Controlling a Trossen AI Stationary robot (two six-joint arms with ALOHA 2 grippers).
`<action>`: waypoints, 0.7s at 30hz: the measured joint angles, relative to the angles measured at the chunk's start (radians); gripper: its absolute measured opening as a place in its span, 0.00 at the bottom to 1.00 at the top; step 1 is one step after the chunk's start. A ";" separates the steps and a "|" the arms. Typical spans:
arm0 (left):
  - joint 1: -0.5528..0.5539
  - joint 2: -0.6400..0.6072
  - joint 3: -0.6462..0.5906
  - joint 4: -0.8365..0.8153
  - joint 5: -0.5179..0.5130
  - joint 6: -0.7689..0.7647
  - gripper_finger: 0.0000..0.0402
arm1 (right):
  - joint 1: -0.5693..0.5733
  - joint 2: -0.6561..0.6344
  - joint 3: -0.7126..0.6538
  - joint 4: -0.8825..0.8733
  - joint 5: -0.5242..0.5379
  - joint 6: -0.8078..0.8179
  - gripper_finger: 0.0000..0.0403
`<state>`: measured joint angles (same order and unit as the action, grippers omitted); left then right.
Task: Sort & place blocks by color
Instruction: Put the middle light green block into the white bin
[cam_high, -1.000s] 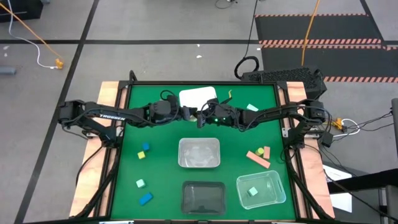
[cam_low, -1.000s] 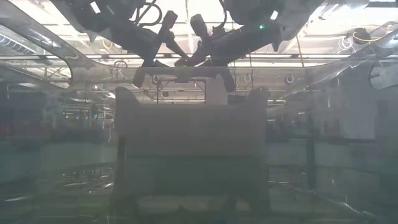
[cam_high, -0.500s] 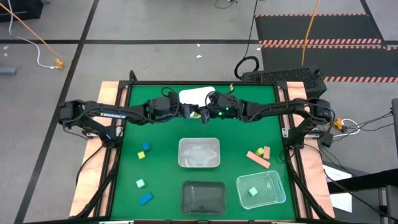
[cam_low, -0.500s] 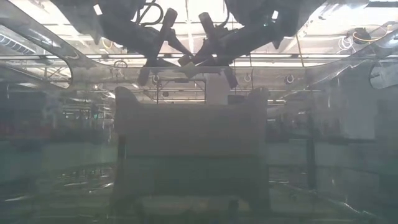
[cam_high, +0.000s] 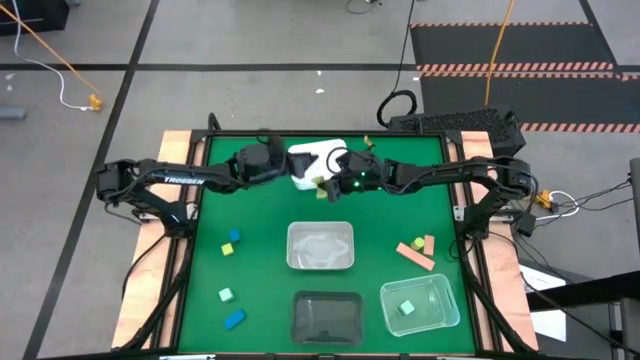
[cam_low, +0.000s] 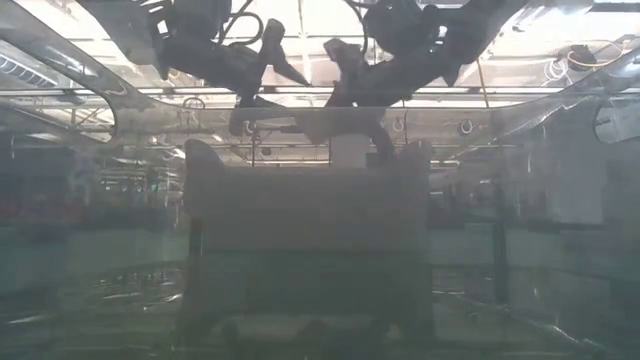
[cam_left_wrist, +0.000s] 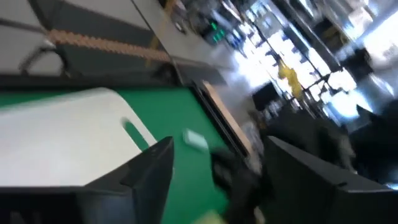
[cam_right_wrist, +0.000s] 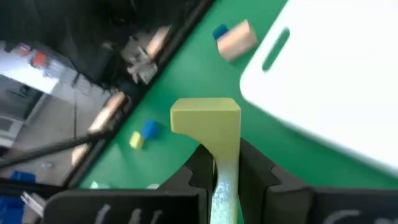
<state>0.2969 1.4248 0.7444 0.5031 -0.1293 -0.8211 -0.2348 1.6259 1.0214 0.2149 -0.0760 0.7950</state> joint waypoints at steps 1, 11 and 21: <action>0.000 0.003 0.000 -0.010 0.010 0.000 0.68 | -0.001 -0.002 0.003 0.006 0.005 -0.005 0.07; 0.026 0.000 0.000 -0.009 0.014 0.049 0.85 | -0.089 -0.001 0.004 -0.024 0.170 -0.158 0.07; 0.061 -0.002 0.000 -0.187 0.021 0.106 0.86 | -0.174 0.028 0.004 -0.004 0.206 -0.239 0.16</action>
<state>0.3576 1.4230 0.7444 0.3164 -0.1085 -0.7147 -0.4084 1.6543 1.0256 0.2104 0.1303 0.5557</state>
